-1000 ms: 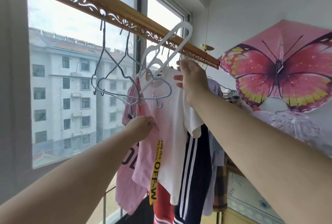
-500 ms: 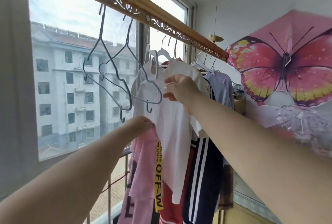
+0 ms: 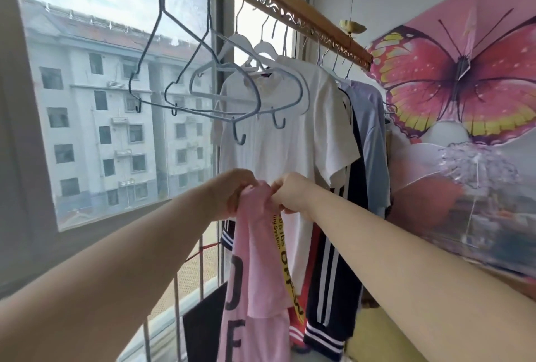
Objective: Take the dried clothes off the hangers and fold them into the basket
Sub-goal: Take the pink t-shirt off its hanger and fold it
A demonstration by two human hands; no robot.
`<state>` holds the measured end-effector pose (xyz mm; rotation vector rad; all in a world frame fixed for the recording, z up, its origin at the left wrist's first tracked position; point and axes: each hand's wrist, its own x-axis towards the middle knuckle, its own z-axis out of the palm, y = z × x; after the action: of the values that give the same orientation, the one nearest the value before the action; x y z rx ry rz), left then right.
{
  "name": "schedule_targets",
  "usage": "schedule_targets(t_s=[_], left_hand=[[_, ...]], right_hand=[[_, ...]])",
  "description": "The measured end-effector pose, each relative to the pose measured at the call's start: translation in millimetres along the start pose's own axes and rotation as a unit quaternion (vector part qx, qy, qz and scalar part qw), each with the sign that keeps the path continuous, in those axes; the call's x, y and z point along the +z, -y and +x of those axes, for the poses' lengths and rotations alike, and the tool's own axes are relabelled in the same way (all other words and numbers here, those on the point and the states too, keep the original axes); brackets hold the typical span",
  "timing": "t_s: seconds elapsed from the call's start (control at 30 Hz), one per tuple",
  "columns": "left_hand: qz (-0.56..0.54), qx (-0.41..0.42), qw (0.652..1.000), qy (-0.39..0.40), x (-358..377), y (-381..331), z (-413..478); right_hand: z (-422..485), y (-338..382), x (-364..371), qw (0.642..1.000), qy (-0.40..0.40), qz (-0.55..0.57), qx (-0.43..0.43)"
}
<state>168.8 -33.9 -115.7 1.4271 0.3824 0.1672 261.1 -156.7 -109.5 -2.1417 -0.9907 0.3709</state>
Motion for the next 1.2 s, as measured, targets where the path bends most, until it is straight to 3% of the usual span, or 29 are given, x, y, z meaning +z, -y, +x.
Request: schedule_targets(t_s=[0.17,0.27,0.37,0.53,0.6,0.73,0.83,0.97,1.13,1.2], left_hand=[[0.005,0.018,0.997,-0.072,-1,16,7],[0.019,0.02,0.999,-0.045,-1,26,10],[0.083,0.025,0.996,-0.006,8,31,11],[0.146,0.02,0.989,-0.017,13,37,17],[0.183,0.014,0.982,-0.053,15,42,20],[0.361,-0.003,0.929,-0.089,27,68,20],[0.418,-0.03,0.904,-0.089,31,100,26],[0.548,-0.071,0.824,-0.124,40,123,32],[0.573,-0.105,0.796,-0.165,32,114,28],[0.567,-0.092,0.804,-0.156,21,109,29]], right_hand=[[-2,-15,-1,0.997,-0.029,0.065,0.034],[-3,-24,-4,0.998,-0.048,0.022,0.018],[-7,-32,-6,1.0,-0.009,0.011,-0.013],[-14,-35,-14,0.992,-0.032,-0.106,-0.062],[-14,-39,-18,0.99,-0.054,-0.099,-0.084],[-16,-47,-21,0.989,-0.09,-0.052,-0.108],[-20,-49,-26,0.987,-0.112,-0.019,-0.113],[-24,-54,-33,0.983,-0.145,-0.035,-0.106],[-28,-78,-47,0.975,-0.185,-0.112,-0.043],[-31,-95,-48,0.976,-0.185,-0.116,0.006]])
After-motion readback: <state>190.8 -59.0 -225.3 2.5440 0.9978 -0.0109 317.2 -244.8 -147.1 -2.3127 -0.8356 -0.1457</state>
